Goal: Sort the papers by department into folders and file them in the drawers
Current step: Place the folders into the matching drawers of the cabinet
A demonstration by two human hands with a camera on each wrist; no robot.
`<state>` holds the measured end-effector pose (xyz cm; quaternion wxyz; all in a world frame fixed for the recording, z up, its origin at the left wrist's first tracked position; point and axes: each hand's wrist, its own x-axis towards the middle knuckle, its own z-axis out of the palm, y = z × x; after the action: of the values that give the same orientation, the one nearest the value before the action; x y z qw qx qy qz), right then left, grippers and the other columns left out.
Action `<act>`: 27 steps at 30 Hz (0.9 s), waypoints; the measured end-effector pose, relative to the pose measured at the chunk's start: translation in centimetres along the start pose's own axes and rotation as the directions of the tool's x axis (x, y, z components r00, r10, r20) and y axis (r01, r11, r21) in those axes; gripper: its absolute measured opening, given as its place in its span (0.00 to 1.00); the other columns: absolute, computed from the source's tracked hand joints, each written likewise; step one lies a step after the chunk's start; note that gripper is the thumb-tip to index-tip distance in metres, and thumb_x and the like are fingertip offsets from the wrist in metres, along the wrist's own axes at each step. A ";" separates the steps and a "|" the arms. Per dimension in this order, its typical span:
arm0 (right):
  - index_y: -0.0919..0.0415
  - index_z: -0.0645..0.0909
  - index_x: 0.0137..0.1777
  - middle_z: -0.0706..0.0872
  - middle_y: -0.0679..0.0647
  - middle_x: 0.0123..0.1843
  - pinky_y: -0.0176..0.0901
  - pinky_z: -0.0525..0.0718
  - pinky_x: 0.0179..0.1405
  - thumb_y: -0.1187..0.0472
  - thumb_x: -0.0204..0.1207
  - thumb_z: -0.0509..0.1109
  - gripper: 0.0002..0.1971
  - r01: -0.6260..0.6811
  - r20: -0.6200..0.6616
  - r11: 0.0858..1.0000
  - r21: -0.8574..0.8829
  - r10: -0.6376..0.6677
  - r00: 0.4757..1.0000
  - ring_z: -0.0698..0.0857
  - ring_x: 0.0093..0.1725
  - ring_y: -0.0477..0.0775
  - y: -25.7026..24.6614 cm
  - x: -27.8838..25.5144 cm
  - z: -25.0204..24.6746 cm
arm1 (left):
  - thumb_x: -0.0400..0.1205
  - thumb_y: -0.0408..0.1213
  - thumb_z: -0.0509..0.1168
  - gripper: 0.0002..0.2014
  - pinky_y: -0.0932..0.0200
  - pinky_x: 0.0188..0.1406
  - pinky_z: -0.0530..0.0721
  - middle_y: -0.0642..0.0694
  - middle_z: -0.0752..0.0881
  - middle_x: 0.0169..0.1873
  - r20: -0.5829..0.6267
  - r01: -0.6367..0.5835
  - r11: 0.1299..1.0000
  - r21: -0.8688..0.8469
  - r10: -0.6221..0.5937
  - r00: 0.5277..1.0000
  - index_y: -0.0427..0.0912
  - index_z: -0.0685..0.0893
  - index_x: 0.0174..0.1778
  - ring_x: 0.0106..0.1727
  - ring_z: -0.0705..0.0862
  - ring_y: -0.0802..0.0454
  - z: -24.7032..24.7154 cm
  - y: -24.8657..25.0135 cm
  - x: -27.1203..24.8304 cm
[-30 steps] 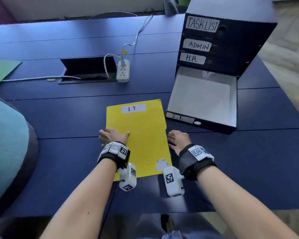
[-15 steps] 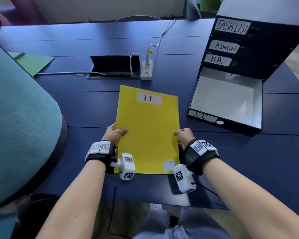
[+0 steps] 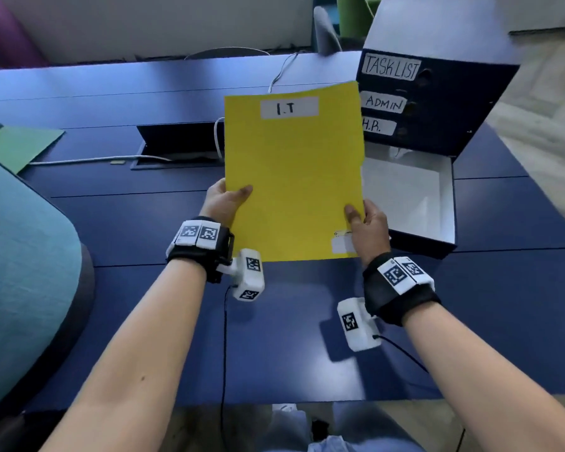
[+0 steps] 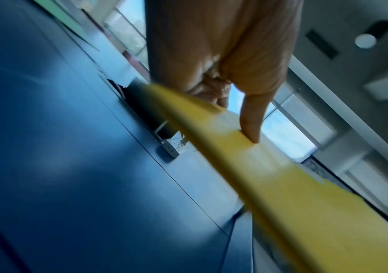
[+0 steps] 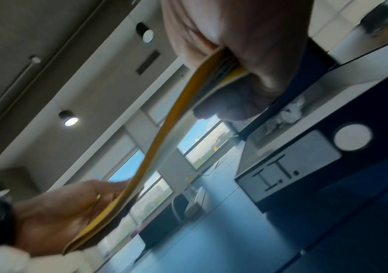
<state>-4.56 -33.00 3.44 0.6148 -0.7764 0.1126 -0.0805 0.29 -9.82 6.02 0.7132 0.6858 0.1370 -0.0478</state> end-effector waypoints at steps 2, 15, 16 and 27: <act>0.67 0.77 0.48 0.81 0.59 0.39 0.43 0.78 0.42 0.64 0.82 0.61 0.06 -0.020 -0.105 1.000 -0.013 0.019 0.994 0.77 0.37 0.55 0.5 0.8 -1.8 | 0.81 0.25 0.63 0.11 0.64 0.31 0.86 0.48 0.86 0.34 0.072 0.029 0.994 0.107 -0.037 0.997 0.31 0.79 0.58 0.25 0.85 0.62 2.5 0.0 0.5; 0.64 0.62 0.27 0.61 0.54 0.31 0.42 0.62 0.35 0.68 0.81 0.58 0.19 -0.497 -0.272 0.868 -0.002 0.478 0.835 0.62 0.32 0.53 3.9 4.8 -11.7 | 0.80 0.31 0.65 0.11 0.47 0.48 0.83 0.40 0.82 0.45 0.277 0.129 0.907 0.401 -0.254 0.927 0.34 0.78 0.58 0.42 0.82 0.45 13.2 -1.4 1.9; 0.73 0.70 0.31 0.65 0.56 0.35 0.42 0.64 0.38 0.68 0.81 0.57 0.16 -0.528 -0.267 0.849 -0.011 0.506 0.820 0.65 0.38 0.54 3.9 5.4 -12.3 | 0.81 0.31 0.64 0.09 0.51 0.41 0.84 0.42 0.82 0.42 0.278 0.138 0.909 0.393 -0.260 0.925 0.36 0.77 0.56 0.37 0.83 0.49 13.8 -1.3 2.1; 0.54 0.66 0.32 0.72 0.55 0.51 0.43 0.72 0.49 0.63 0.83 0.56 0.16 -0.587 -0.202 0.810 -0.009 0.573 0.794 0.71 0.49 0.50 4.7 11.5 -14.0 | 0.79 0.35 0.67 0.24 0.66 0.24 0.83 0.39 0.81 0.52 0.173 0.077 0.835 0.544 -0.202 0.964 0.33 0.71 0.70 0.29 0.82 0.53 17.4 -2.0 4.0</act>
<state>2.44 -50.25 1.96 0.5683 -0.7145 0.4059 0.0421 5.89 -26.64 3.45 0.5001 0.8349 0.0874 -0.2128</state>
